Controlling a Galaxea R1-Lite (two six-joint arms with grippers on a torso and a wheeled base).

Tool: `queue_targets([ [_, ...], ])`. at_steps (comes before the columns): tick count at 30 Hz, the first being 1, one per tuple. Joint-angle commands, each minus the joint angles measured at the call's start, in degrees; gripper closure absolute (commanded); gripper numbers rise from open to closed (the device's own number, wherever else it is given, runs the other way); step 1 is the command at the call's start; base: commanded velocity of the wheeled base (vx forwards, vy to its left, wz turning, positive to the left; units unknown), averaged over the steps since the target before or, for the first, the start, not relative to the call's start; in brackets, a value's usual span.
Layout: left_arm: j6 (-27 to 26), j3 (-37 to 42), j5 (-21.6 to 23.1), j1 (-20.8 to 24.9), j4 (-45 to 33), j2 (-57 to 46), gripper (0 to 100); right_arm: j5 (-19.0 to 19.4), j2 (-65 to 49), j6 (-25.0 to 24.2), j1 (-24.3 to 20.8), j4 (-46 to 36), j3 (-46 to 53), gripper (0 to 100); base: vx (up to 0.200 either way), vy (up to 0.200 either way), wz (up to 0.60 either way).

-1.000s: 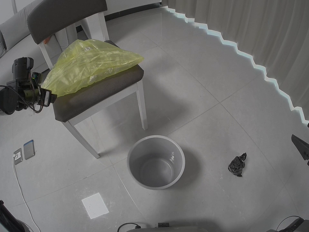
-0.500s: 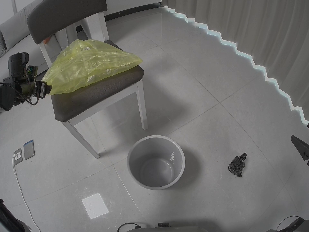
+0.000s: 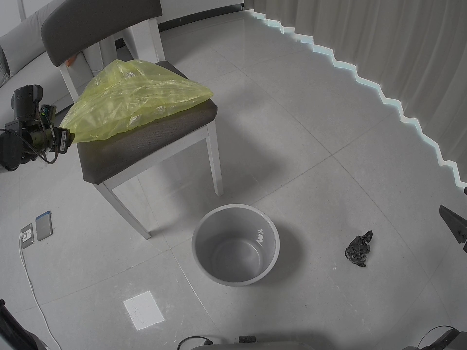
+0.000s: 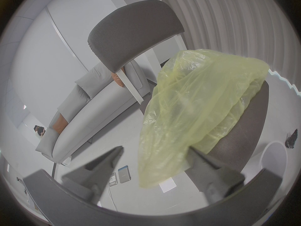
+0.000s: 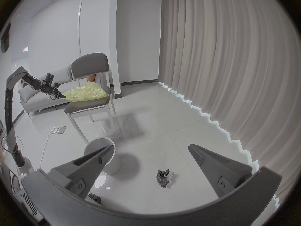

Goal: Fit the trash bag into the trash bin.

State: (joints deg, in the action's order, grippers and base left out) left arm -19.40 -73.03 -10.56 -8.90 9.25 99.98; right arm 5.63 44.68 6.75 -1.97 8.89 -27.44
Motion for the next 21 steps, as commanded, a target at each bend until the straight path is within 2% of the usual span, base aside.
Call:
queue_targets([
  [1, -0.03, -1.06, 0.19, -0.24, 0.06, 0.48, 100, 0.08, -0.03, 0.01, -0.13, 0.08, 0.02, 0, 0.0, 0.0, 0.0],
  [10, 0.94, -2.29, 0.63, 0.46, -0.02, -0.83, 100, 0.08, -0.03, -0.07, -0.13, 0.34, -0.42, 0, 0.0, 0.0, 0.0],
  [15, 3.4, -2.11, 4.58, 4.24, -0.73, -4.88, 100, 0.61, 0.06, -1.57, -0.84, 1.13, -1.04, 0, 0.0, 0.0, 0.0],
  [16, 3.4, -2.2, 6.43, 6.0, -0.82, -6.64, 100, 0.61, 0.41, -2.45, -3.39, 1.31, -1.39, 0, 0.0, 0.0, 0.0],
  [17, 3.4, -2.2, 6.51, 6.26, -0.9, -6.72, 100, 0.52, 0.5, -2.45, -3.74, 1.31, -1.39, 0, 0.0, 0.0, 0.0],
  [19, 3.49, -2.9, 7.13, 9.16, -1.25, -8.04, 100, -0.45, 2.34, -3.68, -8.75, 1.57, -3.85, 0, 0.0, 0.0, 0.0],
  [21, 3.49, -3.96, 7.92, 10.83, -2.13, -8.83, 100, -1.24, 3.57, -4.64, -11.21, 1.57, -5.61, 0, 0.0, 0.0, 0.0],
])
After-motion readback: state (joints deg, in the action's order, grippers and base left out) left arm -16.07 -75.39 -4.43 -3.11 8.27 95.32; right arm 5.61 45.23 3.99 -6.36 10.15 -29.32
